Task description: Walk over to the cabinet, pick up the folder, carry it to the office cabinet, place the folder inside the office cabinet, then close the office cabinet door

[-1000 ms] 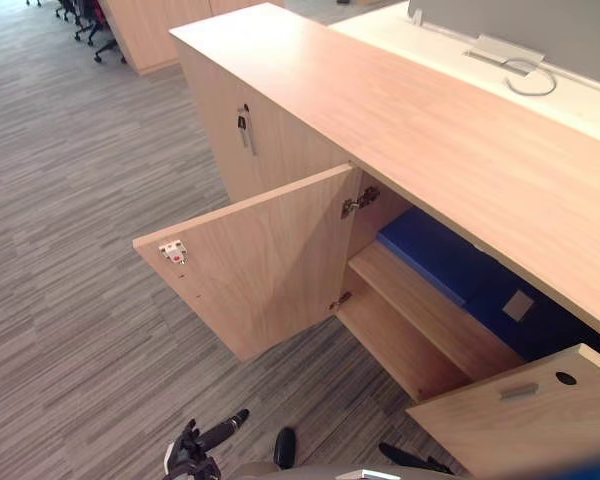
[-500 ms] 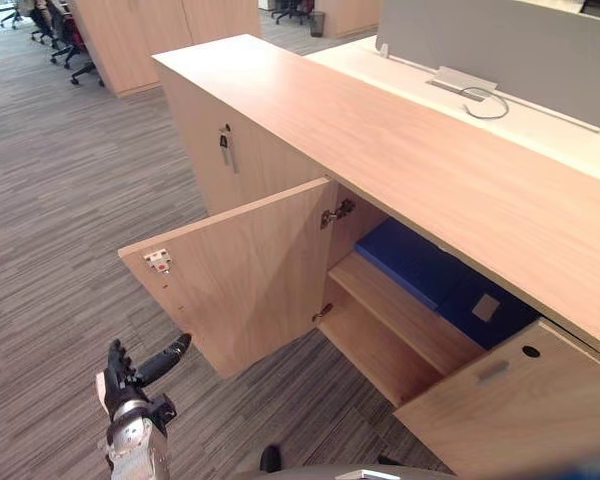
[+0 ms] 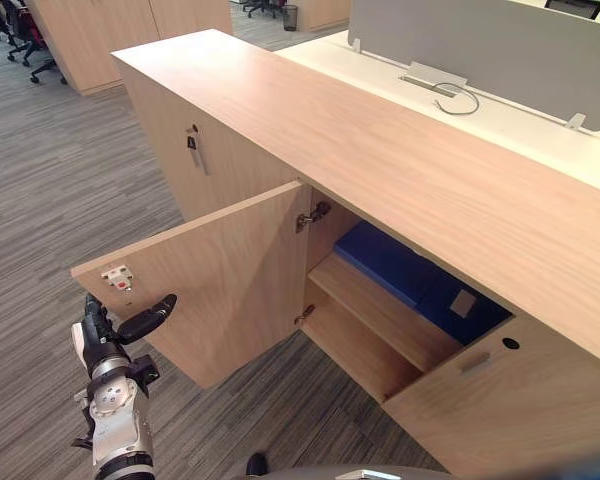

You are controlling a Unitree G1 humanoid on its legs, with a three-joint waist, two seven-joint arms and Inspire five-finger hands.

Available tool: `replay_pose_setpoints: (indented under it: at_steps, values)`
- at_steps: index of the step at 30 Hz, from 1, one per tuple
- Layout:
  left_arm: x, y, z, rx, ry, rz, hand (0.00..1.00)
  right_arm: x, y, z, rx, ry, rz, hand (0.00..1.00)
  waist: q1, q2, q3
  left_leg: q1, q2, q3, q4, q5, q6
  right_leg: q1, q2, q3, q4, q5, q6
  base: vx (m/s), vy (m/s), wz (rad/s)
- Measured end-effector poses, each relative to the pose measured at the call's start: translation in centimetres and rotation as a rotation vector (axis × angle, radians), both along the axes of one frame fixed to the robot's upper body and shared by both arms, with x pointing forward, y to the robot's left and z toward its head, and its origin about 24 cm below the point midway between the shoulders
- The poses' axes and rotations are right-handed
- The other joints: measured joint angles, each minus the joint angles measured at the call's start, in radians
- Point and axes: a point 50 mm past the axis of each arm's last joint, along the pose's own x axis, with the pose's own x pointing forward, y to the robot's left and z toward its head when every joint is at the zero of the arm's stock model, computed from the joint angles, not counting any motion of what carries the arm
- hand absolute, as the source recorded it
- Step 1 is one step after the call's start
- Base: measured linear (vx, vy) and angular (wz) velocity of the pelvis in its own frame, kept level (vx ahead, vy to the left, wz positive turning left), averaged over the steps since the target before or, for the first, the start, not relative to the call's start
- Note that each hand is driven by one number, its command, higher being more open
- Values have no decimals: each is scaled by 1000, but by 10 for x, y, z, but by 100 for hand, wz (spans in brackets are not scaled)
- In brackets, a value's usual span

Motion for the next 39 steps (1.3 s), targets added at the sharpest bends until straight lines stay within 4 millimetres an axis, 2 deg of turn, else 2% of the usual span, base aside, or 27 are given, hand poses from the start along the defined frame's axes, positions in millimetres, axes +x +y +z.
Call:
replay_pose_setpoints:
  at_steps: [2,4,8,12,14,16,17,20,22,23,24,26,27,29,30,32,34,37,39]
  values:
    - [-3,11,-3,17,47,0,100,-1,1,0,6,9,32,100,-3,12,-15,10,21,26,0,-1,-7,-3,19,16,8,15,-22,9,3,-17]
    - [-6,17,-7,13,73,0,100,-1,-1,0,6,13,54,100,-12,11,-28,10,31,33,0,0,-11,-12,26,21,14,16,-23,-14,-12,-14]
    - [-4,18,-15,-51,95,-57,100,-1,-3,0,10,16,57,100,-12,25,-28,9,45,37,0,3,-16,-21,37,23,26,16,-23,-61,-13,-5]
    - [-2,26,-13,30,232,-270,100,-4,-7,0,2,24,54,100,-1,39,-24,-3,50,33,0,13,-18,-35,41,20,33,15,-21,-111,4,2]
    - [-2,30,-8,104,327,-416,100,-6,-8,0,3,27,47,100,8,39,-24,-11,45,24,-1,14,-19,-38,36,17,32,6,-7,-133,5,12]
    - [-1,29,-4,168,439,-616,100,-7,-8,0,9,26,50,100,16,37,-23,-30,24,13,-1,23,-13,-42,14,11,25,-25,28,-128,11,23]
    - [-1,27,-4,175,462,-662,100,-7,-10,0,9,24,48,100,16,44,-21,-32,22,11,-1,25,-13,-43,13,5,26,-26,27,-127,28,26]
    - [-6,11,0,223,570,-926,100,-7,-13,1,11,22,63,100,25,56,-19,-36,16,5,-1,35,-4,-35,8,-15,24,-36,32,-93,33,24]
    - [-13,-10,8,232,632,-1169,100,-8,-13,1,7,22,121,100,32,51,-20,-55,7,-18,-1,40,2,-33,0,-38,14,-37,35,-12,30,37]
    - [-15,-16,10,223,636,-1228,100,-7,-12,1,6,20,142,100,34,50,-20,-62,5,-23,-1,41,4,-34,-3,-44,11,-37,37,25,36,40]
    - [-17,-28,13,208,643,-1321,100,-6,-14,1,6,19,174,100,37,48,-21,-70,-2,-31,-1,44,6,-34,-7,-55,7,-34,39,51,35,32]
    - [-27,-65,23,164,640,-1578,100,0,-14,2,8,15,297,100,36,37,-28,-90,-21,-36,0,55,17,-39,-16,-63,-5,-15,54,70,48,21]
    - [-29,-74,25,145,623,-1626,100,2,-14,2,6,9,332,100,34,36,-29,-95,-25,-36,0,58,20,-42,-18,-62,-6,-10,53,83,66,8]
    - [-32,-111,48,45,449,-1800,100,10,-13,3,5,-4,431,100,18,28,-35,-102,-30,-36,5,62,24,-45,-23,-57,-5,1,50,78,60,7]
    - [-32,-121,56,32,390,-1843,100,11,-12,3,5,-5,458,100,14,25,-38,-101,-29,-35,5,63,23,-44,-22,-57,-3,3,48,40,31,6]
    - [-29,-150,89,28,142,-1977,100,19,-9,4,-7,-15,593,100,2,19,-49,-94,-25,-34,5,64,21,-43,-19,-55,8,5,45,0,0,0]
    - [-26,-158,105,40,34,-2009,100,23,-11,5,-14,-17,678,100,-10,25,-61,-92,-22,-34,4,64,20,-44,-14,-53,13,4,38,-30,4,-3]
    - [-22,-157,109,56,10,-1998,100,26,-16,7,-30,-27,766,100,-19,45,-71,-89,-18,-32,-1,55,8,-46,-11,-46,13,-12,17,-95,-6,-6]
    - [-23,-158,109,52,6,-1998,100,30,-20,9,-36,-28,818,100,-17,55,-70,-88,-14,-29,-1,56,10,-47,-7,-38,6,-19,16,-127,-4,-5]
